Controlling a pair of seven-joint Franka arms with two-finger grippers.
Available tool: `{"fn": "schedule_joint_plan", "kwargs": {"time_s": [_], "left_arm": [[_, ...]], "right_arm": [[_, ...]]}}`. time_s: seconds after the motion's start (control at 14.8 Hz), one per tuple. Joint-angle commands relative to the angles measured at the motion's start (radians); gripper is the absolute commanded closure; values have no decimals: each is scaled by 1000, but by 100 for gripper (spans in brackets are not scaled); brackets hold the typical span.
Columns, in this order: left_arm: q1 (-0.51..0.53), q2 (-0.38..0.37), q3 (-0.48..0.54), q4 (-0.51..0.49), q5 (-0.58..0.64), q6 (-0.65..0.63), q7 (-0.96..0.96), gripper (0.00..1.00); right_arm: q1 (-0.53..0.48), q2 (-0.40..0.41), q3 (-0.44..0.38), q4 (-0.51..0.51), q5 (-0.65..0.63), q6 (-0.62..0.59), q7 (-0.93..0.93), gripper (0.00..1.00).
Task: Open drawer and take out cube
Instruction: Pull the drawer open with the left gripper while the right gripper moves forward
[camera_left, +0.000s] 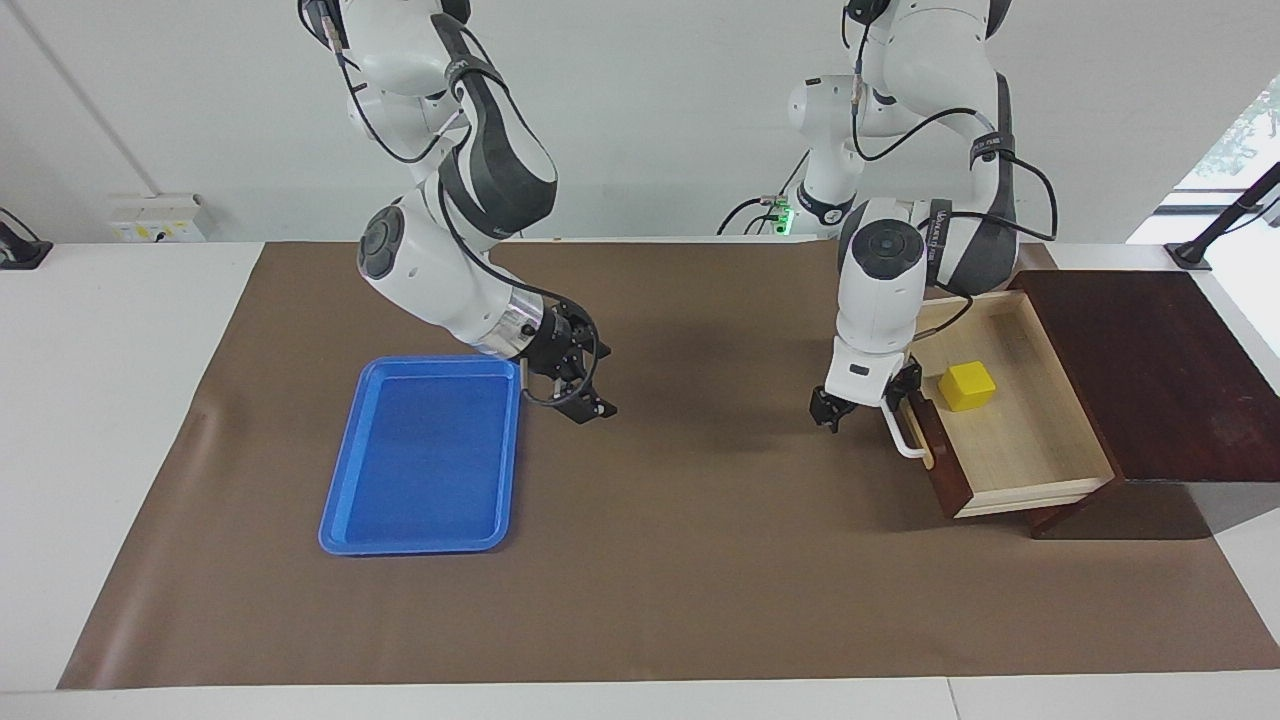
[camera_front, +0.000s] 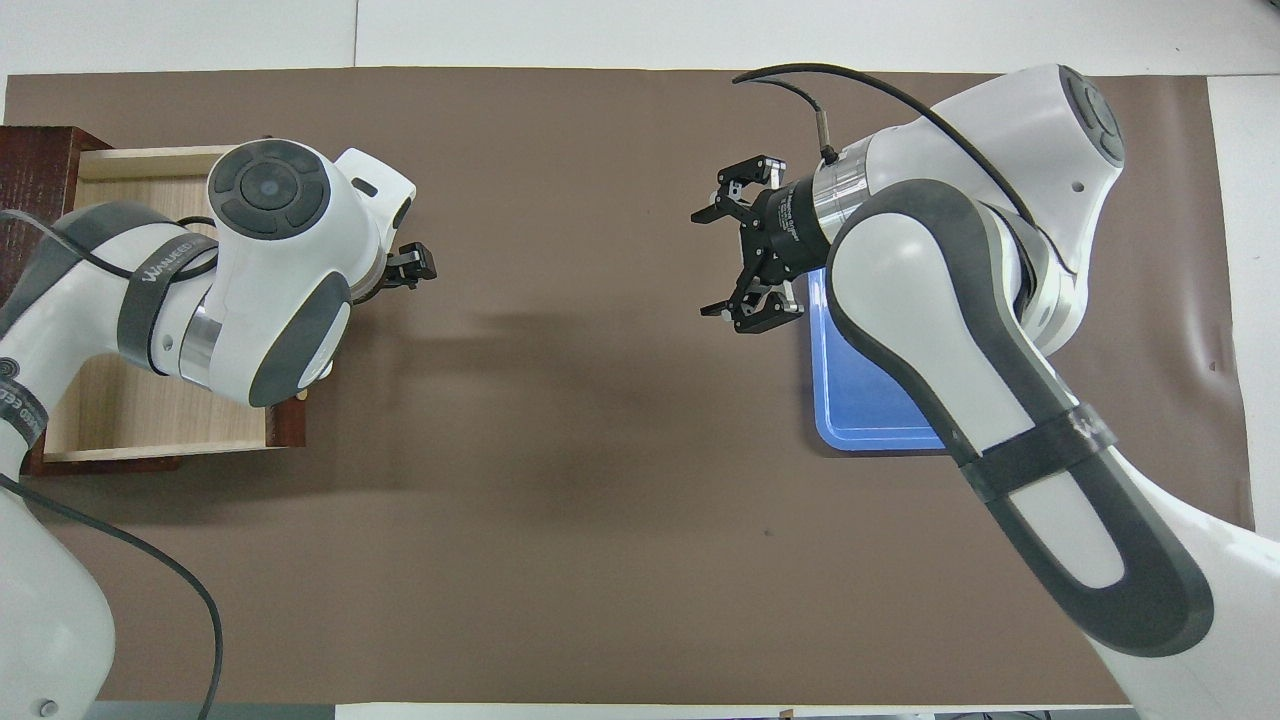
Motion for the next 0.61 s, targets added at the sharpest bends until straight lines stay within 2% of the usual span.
{"fn": "schedule_joint_plan", "kwargs": {"time_s": [0.0,0.14,0.34,0.54], "left_arm": [[-22,31,-25,46,-28,-24,-47,0],[-20,28,-25,61,-30,-45,-44,0],[-6,29,-24,190,-103,-186,-44,0],[21,23,36,326,-174,-343,-95,0]], "right_arm": [[-2,-7,7,11,32,-8,-24,1],[1,10,7,31,32,-8,-24,1],[5,10,5,28,23,-13,-27,1],[-8,11,7,23,20,-31,-31,1]]}}
